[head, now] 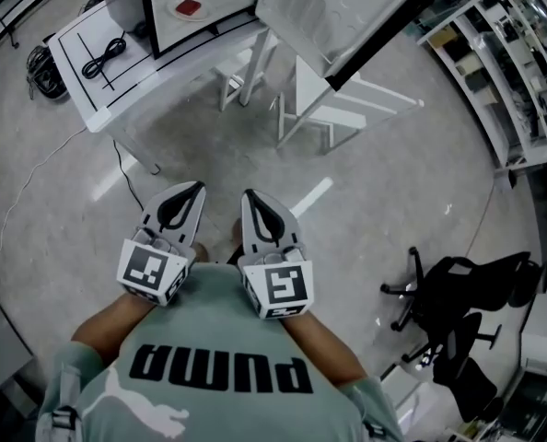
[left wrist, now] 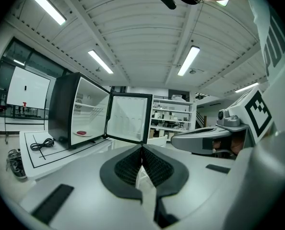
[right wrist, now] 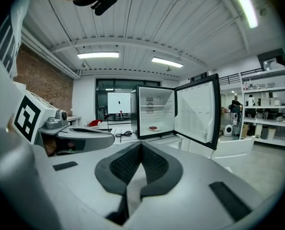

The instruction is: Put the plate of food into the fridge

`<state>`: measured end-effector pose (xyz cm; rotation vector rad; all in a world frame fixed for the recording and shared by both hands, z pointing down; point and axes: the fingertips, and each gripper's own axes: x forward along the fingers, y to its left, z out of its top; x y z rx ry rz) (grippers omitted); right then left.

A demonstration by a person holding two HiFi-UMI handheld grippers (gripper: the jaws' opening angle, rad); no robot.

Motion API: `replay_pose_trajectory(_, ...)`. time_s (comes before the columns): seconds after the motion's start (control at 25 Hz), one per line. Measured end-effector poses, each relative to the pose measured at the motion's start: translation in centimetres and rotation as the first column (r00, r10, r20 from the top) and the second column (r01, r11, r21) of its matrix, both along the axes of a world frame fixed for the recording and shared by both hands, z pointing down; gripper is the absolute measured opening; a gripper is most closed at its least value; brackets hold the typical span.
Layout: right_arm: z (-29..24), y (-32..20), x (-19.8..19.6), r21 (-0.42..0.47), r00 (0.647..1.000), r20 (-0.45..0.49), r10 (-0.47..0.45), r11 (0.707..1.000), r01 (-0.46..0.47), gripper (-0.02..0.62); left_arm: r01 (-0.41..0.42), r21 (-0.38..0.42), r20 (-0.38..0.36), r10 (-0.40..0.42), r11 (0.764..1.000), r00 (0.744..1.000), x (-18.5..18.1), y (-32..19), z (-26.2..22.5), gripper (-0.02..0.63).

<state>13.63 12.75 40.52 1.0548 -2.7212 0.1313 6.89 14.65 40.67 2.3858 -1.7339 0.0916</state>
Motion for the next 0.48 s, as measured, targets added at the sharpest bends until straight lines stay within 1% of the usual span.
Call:
replay_pose_trajectory(0.16,0.6,0.2,-0.6,-0.017,1.0,0.015,-0.008,1.0,0.008,0.003,0.021,-0.005,0.004,-0.021,1.0,1.0,-0.4,0.2,0.6,0.006)
replay_pose_trajectory(0.48,2.2,0.2,-0.9,-0.049,1.0,0.012,-0.008,0.999,0.009,0.003,0.025,-0.031,-0.004,-0.026,0.999,1.0,-0.8,0.3,1.9,0.006)
